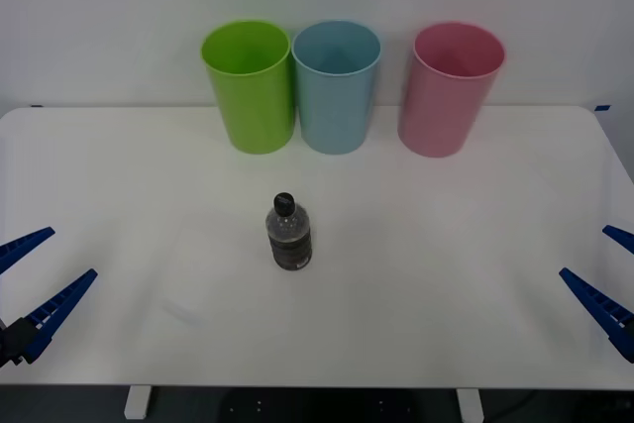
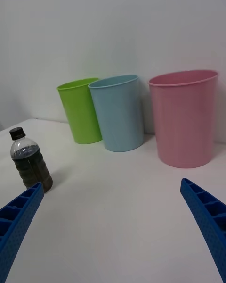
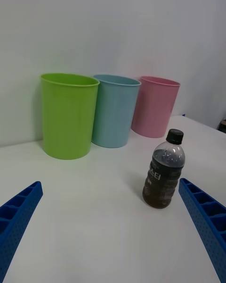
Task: Grasp the object on the table and drop it into the matching bin: aluminum can to the light blue bin, PET bottle to the pink bin.
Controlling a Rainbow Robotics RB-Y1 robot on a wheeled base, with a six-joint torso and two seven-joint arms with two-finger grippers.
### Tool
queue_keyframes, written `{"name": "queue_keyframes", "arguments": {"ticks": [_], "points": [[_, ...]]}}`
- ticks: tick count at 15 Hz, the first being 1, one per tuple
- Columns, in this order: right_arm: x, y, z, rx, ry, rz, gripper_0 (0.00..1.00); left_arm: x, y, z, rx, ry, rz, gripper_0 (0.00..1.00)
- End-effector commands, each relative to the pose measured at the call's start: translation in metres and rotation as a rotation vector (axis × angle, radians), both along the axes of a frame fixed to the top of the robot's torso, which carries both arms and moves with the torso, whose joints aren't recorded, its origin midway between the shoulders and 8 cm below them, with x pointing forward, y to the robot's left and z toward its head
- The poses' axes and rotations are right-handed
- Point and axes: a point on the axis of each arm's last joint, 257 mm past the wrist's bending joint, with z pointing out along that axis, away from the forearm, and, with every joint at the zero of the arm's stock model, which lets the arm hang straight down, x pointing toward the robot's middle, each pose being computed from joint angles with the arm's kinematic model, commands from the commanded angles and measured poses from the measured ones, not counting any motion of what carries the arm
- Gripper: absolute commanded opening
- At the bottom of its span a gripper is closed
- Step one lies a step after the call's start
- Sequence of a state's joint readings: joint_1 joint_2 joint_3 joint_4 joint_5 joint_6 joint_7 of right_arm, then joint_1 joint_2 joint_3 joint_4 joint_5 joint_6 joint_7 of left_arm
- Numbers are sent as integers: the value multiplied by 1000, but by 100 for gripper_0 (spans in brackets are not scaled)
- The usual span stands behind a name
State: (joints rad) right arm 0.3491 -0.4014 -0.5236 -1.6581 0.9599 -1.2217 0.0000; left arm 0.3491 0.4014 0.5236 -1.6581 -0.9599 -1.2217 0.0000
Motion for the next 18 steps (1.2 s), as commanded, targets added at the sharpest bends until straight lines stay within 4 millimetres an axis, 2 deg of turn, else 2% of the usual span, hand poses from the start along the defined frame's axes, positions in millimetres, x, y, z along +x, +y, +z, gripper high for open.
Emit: {"name": "queue_keyframes", "arguments": {"ticks": [1, 3, 7, 13, 16, 18], "points": [[0, 0, 0, 0, 0, 0, 100, 0, 0, 0, 0, 0, 0, 100], [-4, 3, -5, 37, 4, -11, 100, 0, 0, 0, 0, 0, 0, 100], [-6, 12, 0, 41, -5, 2, 100, 0, 0, 0, 0, 0, 0, 100], [-7, 46, -24, 22, 11, 128, 100, 0, 0, 0, 0, 0, 0, 100], [1, 51, -36, -49, -38, 145, 100, 0, 0, 0, 0, 0, 0, 100], [5, 62, -47, -82, -53, 175, 100, 0, 0, 0, 0, 0, 0, 100]]}}
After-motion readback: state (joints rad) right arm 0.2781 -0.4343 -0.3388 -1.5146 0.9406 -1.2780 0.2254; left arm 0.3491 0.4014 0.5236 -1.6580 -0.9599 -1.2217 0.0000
